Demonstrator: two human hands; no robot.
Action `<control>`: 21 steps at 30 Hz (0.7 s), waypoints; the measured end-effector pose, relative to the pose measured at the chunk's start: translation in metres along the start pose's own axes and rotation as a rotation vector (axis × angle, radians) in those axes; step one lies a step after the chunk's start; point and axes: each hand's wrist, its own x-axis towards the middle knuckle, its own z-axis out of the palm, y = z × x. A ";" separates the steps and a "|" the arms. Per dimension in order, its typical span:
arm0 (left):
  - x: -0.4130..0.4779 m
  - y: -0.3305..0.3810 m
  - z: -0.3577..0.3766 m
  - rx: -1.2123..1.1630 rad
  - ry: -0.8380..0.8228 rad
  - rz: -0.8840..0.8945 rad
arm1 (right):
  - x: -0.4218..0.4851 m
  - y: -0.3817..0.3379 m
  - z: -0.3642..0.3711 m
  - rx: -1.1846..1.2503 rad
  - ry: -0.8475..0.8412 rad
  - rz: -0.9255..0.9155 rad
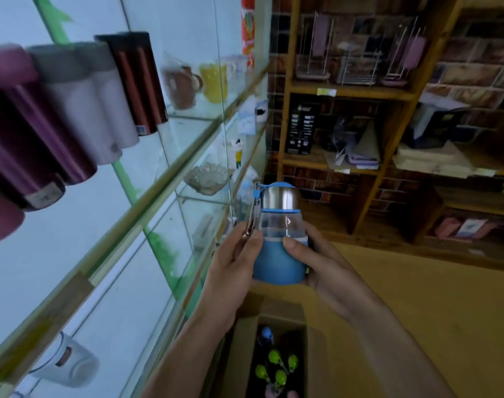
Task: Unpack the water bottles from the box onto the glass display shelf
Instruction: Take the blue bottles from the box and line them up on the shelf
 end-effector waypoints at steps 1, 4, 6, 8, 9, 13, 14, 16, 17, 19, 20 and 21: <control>0.000 0.006 0.001 0.010 0.004 0.031 | 0.003 -0.005 0.000 -0.004 -0.018 -0.016; 0.001 0.023 0.006 0.017 0.033 0.094 | 0.015 -0.023 0.000 -0.027 -0.079 -0.051; 0.003 0.034 0.007 0.020 0.069 0.122 | 0.024 -0.034 0.000 -0.030 -0.118 -0.064; 0.006 0.044 0.009 0.043 0.089 0.157 | 0.033 -0.044 0.001 -0.023 -0.155 -0.075; 0.006 0.050 0.009 0.054 0.098 0.177 | 0.039 -0.049 0.001 -0.025 -0.182 -0.081; 0.004 0.068 0.006 0.084 0.160 0.245 | 0.056 -0.065 0.007 -0.021 -0.286 -0.117; 0.003 0.072 0.004 0.092 0.179 0.257 | 0.059 -0.069 0.010 -0.019 -0.317 -0.129; -0.001 0.079 0.001 0.113 0.219 0.279 | 0.065 -0.076 0.018 -0.026 -0.391 -0.159; -0.004 0.081 -0.002 0.118 0.245 0.287 | 0.067 -0.080 0.023 -0.034 -0.431 -0.173; -0.012 0.087 -0.008 0.126 0.312 0.307 | 0.070 -0.086 0.036 -0.053 -0.508 -0.199; -0.015 0.089 -0.012 0.128 0.340 0.319 | 0.071 -0.089 0.042 -0.067 -0.542 -0.211; -0.019 0.091 -0.016 0.129 0.369 0.329 | 0.072 -0.091 0.048 -0.082 -0.572 -0.222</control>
